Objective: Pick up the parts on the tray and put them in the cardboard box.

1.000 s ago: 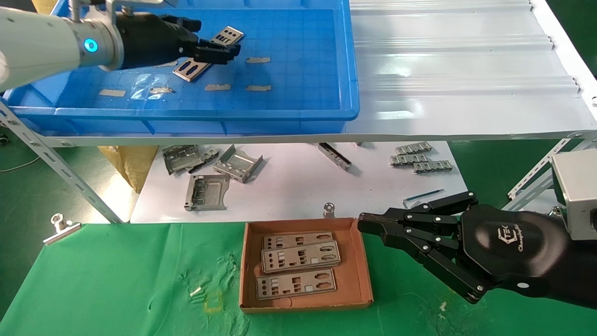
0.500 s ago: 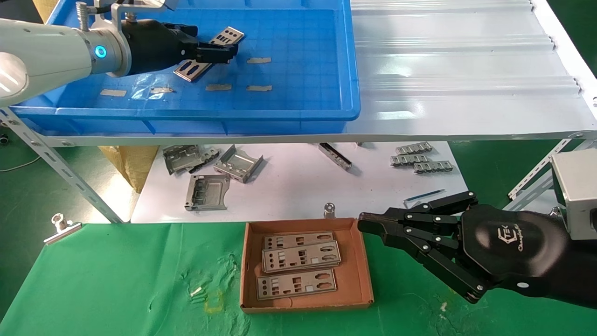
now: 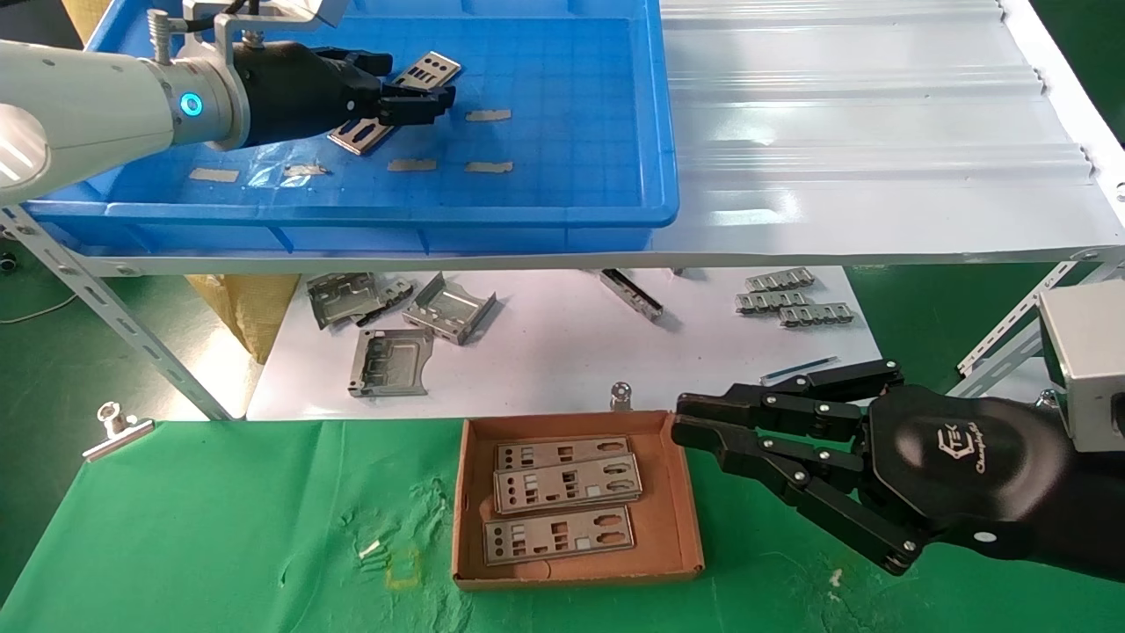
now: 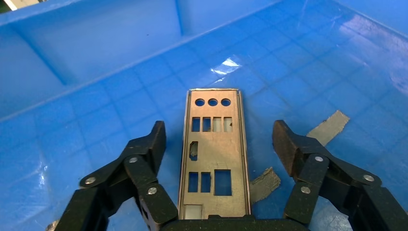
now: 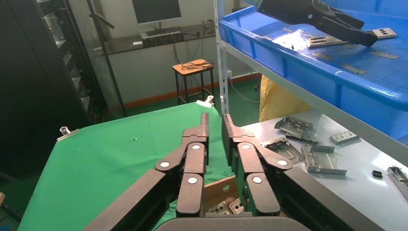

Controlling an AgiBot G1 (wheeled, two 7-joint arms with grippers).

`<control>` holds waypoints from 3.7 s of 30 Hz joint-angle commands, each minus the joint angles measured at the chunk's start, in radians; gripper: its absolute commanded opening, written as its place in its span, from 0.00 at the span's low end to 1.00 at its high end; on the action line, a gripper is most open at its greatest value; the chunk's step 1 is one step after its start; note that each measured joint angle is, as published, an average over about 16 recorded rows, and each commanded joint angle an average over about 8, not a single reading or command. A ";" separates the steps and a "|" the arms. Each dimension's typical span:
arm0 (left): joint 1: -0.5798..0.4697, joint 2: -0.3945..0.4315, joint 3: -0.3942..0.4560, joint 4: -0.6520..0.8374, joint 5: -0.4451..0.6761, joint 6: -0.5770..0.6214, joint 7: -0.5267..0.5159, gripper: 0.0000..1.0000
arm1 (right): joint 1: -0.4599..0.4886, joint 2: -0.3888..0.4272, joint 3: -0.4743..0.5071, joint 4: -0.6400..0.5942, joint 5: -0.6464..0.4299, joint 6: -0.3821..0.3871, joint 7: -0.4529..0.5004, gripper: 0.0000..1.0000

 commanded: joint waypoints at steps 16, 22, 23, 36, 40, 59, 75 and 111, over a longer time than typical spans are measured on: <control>-0.003 0.004 0.003 0.003 0.004 -0.008 0.036 0.00 | 0.000 0.000 0.000 0.000 0.000 0.000 0.000 1.00; -0.022 -0.004 -0.006 -0.009 -0.009 0.004 0.048 0.00 | 0.000 0.000 0.000 0.000 0.000 0.000 0.000 1.00; -0.029 -0.007 -0.008 -0.014 -0.012 0.013 0.052 0.00 | 0.000 0.000 0.000 0.000 0.000 0.000 0.000 1.00; -0.095 -0.099 -0.046 -0.085 -0.077 0.377 0.152 0.00 | 0.000 0.000 0.000 0.000 0.000 0.000 0.000 1.00; -0.092 -0.132 -0.050 -0.109 -0.094 0.563 0.213 0.00 | 0.000 0.000 0.000 0.000 0.000 0.000 0.000 1.00; 0.143 -0.283 0.099 -0.578 -0.327 0.816 0.129 0.00 | 0.000 0.000 0.000 0.000 0.000 0.000 0.000 1.00; 0.476 -0.187 0.244 -0.739 -0.259 0.481 0.117 0.00 | 0.000 0.000 0.000 0.000 0.000 0.000 0.000 1.00; 0.570 -0.024 0.229 -0.449 -0.228 0.285 0.405 1.00 | 0.000 0.000 0.000 0.000 0.000 0.000 0.000 1.00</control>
